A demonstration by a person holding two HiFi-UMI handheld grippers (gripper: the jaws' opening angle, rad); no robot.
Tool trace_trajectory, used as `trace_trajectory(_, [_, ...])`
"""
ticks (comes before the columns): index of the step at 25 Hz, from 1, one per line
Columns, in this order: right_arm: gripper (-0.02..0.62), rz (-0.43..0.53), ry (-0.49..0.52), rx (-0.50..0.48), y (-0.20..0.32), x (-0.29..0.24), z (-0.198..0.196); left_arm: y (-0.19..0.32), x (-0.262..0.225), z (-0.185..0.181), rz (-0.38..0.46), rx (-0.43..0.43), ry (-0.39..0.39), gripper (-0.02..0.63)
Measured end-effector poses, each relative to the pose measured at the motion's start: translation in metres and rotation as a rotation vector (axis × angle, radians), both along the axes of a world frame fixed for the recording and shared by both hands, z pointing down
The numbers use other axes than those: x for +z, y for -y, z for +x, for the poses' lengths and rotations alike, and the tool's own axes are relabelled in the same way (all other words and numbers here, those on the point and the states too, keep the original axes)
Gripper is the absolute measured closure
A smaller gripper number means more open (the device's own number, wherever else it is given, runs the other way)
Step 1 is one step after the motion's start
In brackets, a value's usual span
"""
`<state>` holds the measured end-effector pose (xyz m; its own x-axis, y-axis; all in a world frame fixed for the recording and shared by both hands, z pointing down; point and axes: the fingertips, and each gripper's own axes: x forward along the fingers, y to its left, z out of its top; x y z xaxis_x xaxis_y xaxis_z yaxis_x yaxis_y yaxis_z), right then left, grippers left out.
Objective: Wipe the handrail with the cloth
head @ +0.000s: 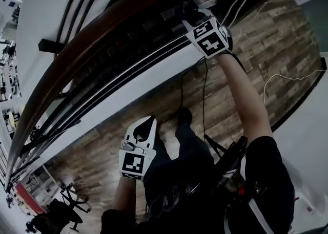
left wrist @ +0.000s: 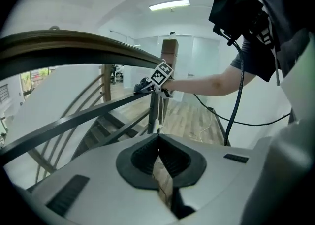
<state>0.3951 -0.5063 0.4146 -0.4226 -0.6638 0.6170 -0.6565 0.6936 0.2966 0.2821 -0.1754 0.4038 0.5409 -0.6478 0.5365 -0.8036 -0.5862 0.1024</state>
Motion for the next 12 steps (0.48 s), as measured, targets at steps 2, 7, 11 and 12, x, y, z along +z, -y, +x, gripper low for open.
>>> trace_trajectory(2, [0.489,0.001,0.001,0.059,0.017,0.0,0.034,0.006,0.0,0.013,-0.013,0.035,0.009,0.598])
trace_trajectory(7, [0.489,-0.034,0.056,0.207,0.047,-0.006,0.099,0.008,-0.008,0.025,-0.077,0.041,-0.029,0.598])
trace_trajectory(11, [0.489,-0.037,0.066,0.256,0.069,-0.004,0.112,0.021,-0.018,0.02,-0.071,0.009,-0.031,0.598])
trace_trajectory(12, [0.489,-0.04,0.049,0.264,0.07,-0.005,0.115,0.02,-0.023,0.02,-0.061,0.008,-0.03,0.598])
